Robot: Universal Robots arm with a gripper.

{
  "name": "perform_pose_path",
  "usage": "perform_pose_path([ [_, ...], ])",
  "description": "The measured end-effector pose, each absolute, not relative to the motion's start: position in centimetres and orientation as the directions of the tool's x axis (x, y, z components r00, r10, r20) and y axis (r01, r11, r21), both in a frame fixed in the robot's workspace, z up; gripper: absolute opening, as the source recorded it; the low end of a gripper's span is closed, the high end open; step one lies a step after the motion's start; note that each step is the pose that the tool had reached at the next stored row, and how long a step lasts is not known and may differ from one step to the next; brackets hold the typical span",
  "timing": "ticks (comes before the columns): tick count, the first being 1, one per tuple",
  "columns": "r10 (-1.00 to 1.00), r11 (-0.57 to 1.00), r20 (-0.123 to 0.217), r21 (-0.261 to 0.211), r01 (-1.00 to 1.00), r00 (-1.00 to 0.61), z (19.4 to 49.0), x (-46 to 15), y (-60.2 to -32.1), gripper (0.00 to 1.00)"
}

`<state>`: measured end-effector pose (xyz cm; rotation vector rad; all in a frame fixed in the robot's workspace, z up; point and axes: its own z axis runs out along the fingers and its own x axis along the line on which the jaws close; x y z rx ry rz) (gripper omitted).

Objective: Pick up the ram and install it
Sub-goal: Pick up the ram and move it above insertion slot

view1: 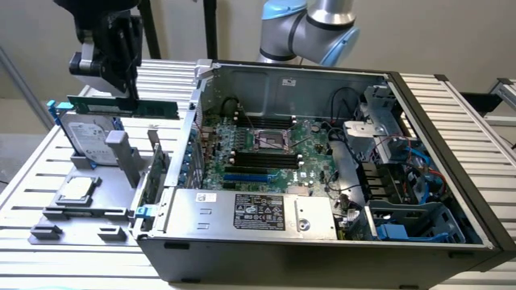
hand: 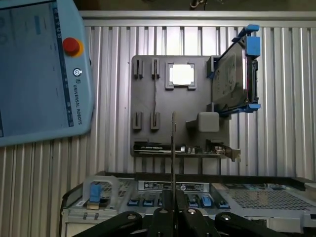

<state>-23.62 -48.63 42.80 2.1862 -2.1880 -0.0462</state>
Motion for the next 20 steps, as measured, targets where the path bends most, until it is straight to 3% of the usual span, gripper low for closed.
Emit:
perform_pose_path([
  [20, -1.0, 0.001, 0.003, 0.056, -0.998, 0.0, 42.8, -16.4, -46.5, 0.13],
])
